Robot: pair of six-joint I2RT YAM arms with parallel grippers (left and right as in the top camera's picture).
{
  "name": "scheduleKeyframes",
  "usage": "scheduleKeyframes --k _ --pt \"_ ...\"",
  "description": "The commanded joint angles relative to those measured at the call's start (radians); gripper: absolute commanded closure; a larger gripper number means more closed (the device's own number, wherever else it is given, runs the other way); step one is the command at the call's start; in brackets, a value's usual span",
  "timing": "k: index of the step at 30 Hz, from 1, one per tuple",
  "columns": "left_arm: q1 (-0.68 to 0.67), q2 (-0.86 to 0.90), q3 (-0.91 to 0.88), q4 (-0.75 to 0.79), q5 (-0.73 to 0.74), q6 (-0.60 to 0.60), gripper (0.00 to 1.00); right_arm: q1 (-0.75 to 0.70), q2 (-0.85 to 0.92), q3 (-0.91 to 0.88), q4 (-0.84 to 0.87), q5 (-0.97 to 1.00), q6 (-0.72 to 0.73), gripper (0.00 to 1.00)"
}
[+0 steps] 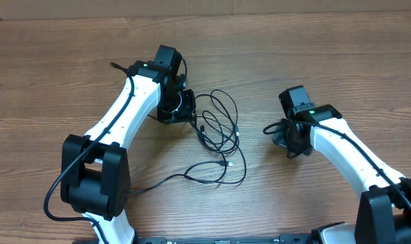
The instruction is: Untangle cables
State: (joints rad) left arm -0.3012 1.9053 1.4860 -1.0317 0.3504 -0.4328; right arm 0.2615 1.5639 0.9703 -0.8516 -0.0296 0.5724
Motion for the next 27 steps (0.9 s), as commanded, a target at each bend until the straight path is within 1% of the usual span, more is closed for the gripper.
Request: scheduleKeyframes --k 1,3,4,5,7,9,11,13,14,16,19,23,26,27 --pt "-0.024 -0.019 0.026 -0.002 0.001 0.037 0.96 0.006 0.0 -0.001 0.062 -0.532 -0.306 0.73" --pt "-0.037 -0.019 0.026 0.003 0.016 0.042 0.96 0.017 0.0 -0.001 0.085 -0.68 -0.358 0.59" --pt "-0.043 -0.019 0.026 0.007 0.02 0.045 0.96 0.024 0.0 -0.001 0.091 -0.71 -0.361 0.55" --pt "-0.053 -0.019 0.026 0.011 0.021 0.044 0.96 0.035 0.0 -0.001 0.092 -0.717 -0.36 0.46" --pt "-0.067 -0.019 0.026 0.017 0.019 0.044 0.96 0.055 0.0 -0.001 0.082 -0.708 -0.361 0.36" --pt "-0.074 -0.019 0.026 0.019 0.012 0.044 0.96 0.075 0.0 -0.001 0.07 -0.682 -0.36 0.35" --pt "-0.077 -0.019 0.026 0.02 0.005 0.044 0.96 0.095 0.0 -0.001 0.051 -0.625 -0.327 0.35" --pt "-0.077 -0.019 0.026 0.021 0.004 0.043 0.96 0.12 0.0 -0.001 0.023 -0.51 -0.234 0.35" --pt "-0.077 -0.019 0.026 0.023 0.005 0.043 0.96 0.13 0.0 -0.001 0.02 -0.485 -0.211 0.36" --pt "-0.077 -0.019 0.026 0.023 0.005 0.043 0.96 0.146 0.0 -0.001 0.021 -0.47 -0.185 0.35" --pt "-0.078 -0.019 0.026 0.022 0.005 0.043 0.96 0.169 0.0 -0.002 0.019 -0.429 -0.088 0.36" --pt "-0.079 -0.019 0.026 0.023 0.005 0.043 0.96 0.19 0.0 -0.003 0.009 -0.33 0.113 0.37" --pt "-0.079 -0.019 0.026 0.022 0.005 0.044 0.96 0.209 0.0 -0.003 0.016 -0.272 0.291 0.37" --pt "-0.079 -0.019 0.026 0.022 0.005 0.044 0.96 0.213 0.0 -0.003 0.022 -0.265 0.322 0.37"
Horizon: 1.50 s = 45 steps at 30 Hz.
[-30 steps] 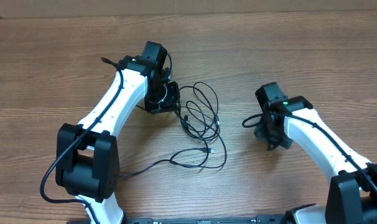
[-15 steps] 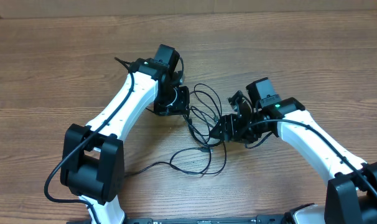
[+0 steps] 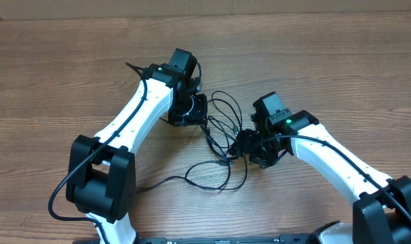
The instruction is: Untangle cables
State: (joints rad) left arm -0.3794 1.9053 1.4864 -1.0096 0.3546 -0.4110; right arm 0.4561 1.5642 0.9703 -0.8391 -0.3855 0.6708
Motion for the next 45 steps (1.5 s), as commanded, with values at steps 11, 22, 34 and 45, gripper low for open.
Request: scheduleKeyframes --k 11,22,34,45 --pt "-0.001 -0.019 0.026 -0.003 0.0 0.023 0.96 0.129 0.0 -0.003 0.049 0.113 0.4 0.38" --pt "-0.001 -0.019 0.026 -0.003 0.0 0.023 0.96 0.147 0.0 -0.003 -0.008 0.116 0.395 0.38" --pt "-0.001 -0.019 0.026 -0.006 0.001 0.023 0.96 0.147 0.0 -0.003 0.093 0.174 0.418 0.39" --pt "-0.001 -0.019 0.026 -0.01 0.001 0.023 0.96 0.147 0.001 -0.055 0.095 0.296 0.54 0.49"
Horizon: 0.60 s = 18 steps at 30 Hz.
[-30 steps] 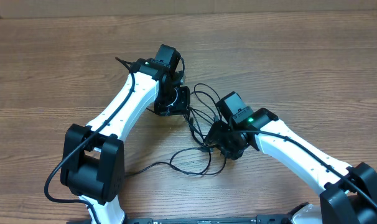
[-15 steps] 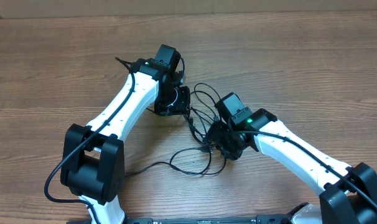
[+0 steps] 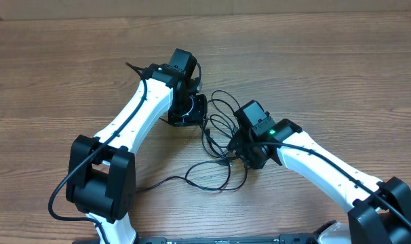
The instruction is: Untangle cables
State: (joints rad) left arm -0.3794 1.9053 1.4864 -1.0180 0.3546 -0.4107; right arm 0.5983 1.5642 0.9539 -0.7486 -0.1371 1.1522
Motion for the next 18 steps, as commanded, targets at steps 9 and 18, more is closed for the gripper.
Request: scheduleKeyframes --k 9,18 --pt "-0.001 -0.019 0.026 -0.002 0.0 0.023 0.96 0.005 0.001 -0.142 0.092 -0.024 0.109 0.5" --pt "-0.004 -0.019 0.026 -0.002 0.005 0.023 0.96 0.02 0.001 -0.143 0.118 -0.047 0.118 0.51"
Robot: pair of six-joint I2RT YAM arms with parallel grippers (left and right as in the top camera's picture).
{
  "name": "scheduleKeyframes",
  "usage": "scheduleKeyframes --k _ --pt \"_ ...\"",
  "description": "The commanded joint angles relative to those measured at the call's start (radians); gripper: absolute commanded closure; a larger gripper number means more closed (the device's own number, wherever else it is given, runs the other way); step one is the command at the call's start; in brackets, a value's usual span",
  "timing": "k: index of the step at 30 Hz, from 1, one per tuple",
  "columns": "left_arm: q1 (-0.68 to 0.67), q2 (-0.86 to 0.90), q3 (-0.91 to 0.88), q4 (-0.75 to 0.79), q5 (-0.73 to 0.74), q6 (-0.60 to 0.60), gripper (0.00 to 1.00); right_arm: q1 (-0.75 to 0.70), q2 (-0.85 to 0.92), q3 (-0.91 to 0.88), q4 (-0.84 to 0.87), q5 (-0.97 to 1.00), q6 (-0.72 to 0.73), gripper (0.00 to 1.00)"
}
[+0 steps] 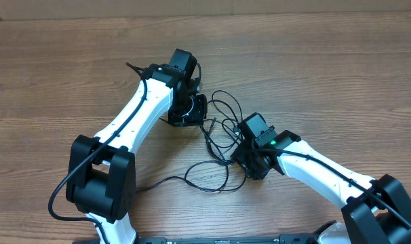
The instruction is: Untangle cables
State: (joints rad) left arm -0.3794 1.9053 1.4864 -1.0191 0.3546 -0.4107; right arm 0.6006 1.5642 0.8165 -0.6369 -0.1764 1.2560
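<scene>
Thin black cables [219,139] lie tangled in loops on the wooden table [341,74] between the two arms. One strand [166,181] trails from the lowest loop toward the left arm's base. My left gripper [200,116] points down at the tangle's left edge, touching or almost touching a strand. My right gripper [237,157] sits low over the tangle's right side, with loops running under its body. From overhead the fingers of both grippers are hidden by their own bodies, so I cannot see if either one holds a cable.
Both white arms reach in from the front edge, their black bases [100,183] at the bottom left and bottom right. Bare wood surrounds the tangle at the back, far left and far right.
My right gripper has shifted a little toward the front and right, staying over the tangle's right side. The loops beneath it look slightly rearranged. The left arm has not moved.
At first my left gripper stood at the tangle's left edge and my right gripper was well to the right, apart from the cables. Then the left was slightly further right and the right had reached the tangle's right edge. The right then lay over the loops, where it stays.
</scene>
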Motion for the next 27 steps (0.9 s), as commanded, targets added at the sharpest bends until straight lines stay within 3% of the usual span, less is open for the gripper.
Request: scheduleKeyframes --k 1,3,5,6,18,27 --pt "-0.006 -0.019 0.026 0.0 0.009 0.023 0.96 0.028 0.001 -0.006 0.006 -0.003 0.029 0.51" --pt "-0.007 -0.019 0.026 0.001 0.014 0.023 0.96 0.04 0.001 -0.006 0.008 0.003 0.031 0.53" --pt "-0.007 -0.019 0.026 0.004 0.047 0.031 0.96 0.055 0.002 -0.007 0.008 0.014 0.031 0.7" --pt "-0.007 -0.019 0.026 0.002 0.05 0.03 0.96 0.056 0.003 -0.008 0.008 0.02 0.035 0.72" --pt "-0.007 -0.019 0.026 -0.001 0.056 0.037 0.96 0.06 0.015 -0.071 0.08 0.034 0.057 0.76" --pt "-0.006 -0.019 0.026 -0.023 -0.017 0.053 0.96 0.06 0.016 -0.071 0.061 0.08 0.052 0.96"
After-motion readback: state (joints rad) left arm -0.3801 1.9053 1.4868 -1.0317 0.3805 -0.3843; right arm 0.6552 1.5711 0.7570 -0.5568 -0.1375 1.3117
